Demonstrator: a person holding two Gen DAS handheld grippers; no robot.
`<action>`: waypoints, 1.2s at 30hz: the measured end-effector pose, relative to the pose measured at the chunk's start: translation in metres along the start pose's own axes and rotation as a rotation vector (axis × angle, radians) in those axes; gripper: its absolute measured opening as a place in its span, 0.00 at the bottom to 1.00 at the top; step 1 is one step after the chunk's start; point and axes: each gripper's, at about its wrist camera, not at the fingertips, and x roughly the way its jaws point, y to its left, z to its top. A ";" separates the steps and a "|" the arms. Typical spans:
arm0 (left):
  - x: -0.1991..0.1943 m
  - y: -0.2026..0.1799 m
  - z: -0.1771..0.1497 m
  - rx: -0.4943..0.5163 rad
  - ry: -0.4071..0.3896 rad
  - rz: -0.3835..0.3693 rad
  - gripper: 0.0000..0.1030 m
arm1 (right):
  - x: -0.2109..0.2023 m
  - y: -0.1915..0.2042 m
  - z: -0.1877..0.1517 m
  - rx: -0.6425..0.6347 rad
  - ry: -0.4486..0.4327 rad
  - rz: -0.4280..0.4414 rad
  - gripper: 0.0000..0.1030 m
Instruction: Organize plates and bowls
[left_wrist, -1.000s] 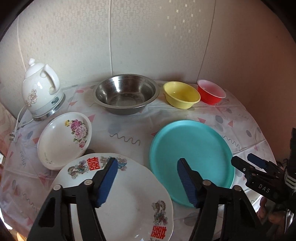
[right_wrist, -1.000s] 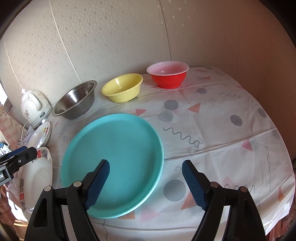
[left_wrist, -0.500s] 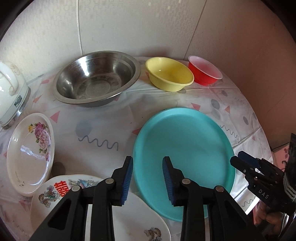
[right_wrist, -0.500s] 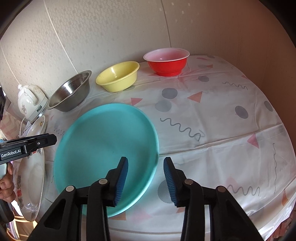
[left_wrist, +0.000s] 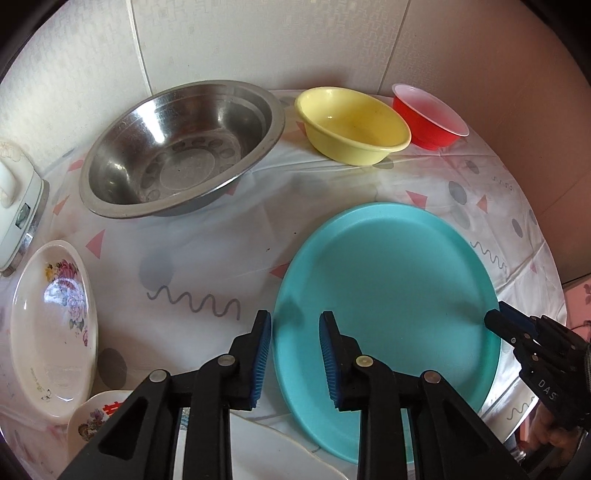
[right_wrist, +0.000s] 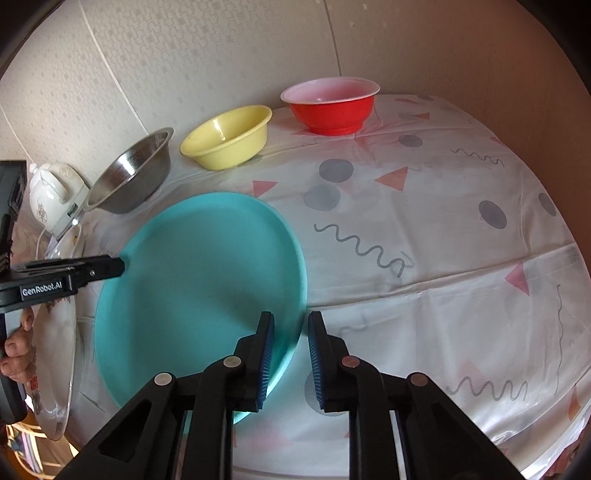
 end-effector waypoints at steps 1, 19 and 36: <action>0.002 0.000 -0.001 0.002 0.008 -0.004 0.27 | 0.001 0.000 0.000 -0.004 0.000 -0.002 0.18; 0.014 -0.041 0.001 0.040 -0.023 0.001 0.19 | 0.002 -0.029 0.014 0.043 -0.021 -0.075 0.16; 0.010 -0.049 -0.012 -0.004 -0.066 0.071 0.19 | 0.006 -0.015 0.005 -0.057 -0.040 -0.179 0.17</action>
